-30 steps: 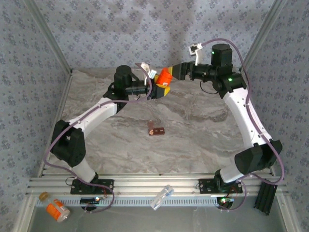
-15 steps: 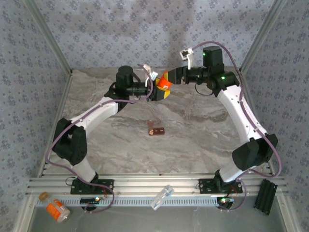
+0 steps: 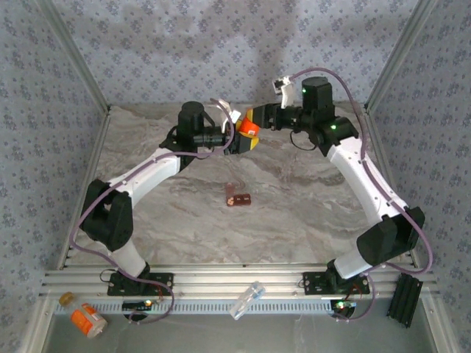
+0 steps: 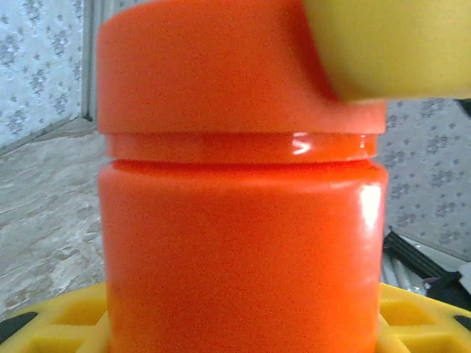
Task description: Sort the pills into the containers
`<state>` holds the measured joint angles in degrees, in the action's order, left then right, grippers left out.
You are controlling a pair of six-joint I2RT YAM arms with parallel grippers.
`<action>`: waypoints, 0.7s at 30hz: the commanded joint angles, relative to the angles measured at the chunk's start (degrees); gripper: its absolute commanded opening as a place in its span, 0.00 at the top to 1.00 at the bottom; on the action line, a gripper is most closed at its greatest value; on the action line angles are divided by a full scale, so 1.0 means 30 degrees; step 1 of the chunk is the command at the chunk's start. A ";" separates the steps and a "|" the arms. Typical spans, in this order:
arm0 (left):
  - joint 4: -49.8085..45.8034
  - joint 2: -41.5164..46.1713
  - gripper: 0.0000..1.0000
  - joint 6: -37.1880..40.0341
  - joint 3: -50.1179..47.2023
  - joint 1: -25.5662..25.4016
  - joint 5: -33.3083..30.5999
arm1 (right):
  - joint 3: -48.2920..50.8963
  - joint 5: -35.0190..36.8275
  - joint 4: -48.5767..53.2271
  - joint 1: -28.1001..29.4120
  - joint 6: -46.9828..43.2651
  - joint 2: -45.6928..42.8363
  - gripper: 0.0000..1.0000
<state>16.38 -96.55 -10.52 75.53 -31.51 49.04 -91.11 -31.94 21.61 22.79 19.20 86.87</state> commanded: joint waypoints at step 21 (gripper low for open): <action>0.3585 0.1242 1.00 0.1349 -0.1074 -0.1853 -0.6617 | 0.2974 0.2314 -0.2299 -0.0862 0.4805 -0.2442 0.30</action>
<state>20.51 -96.29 -7.35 71.09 -37.52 24.73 -83.33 -20.62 16.32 22.85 32.95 84.01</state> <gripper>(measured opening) 0.540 0.682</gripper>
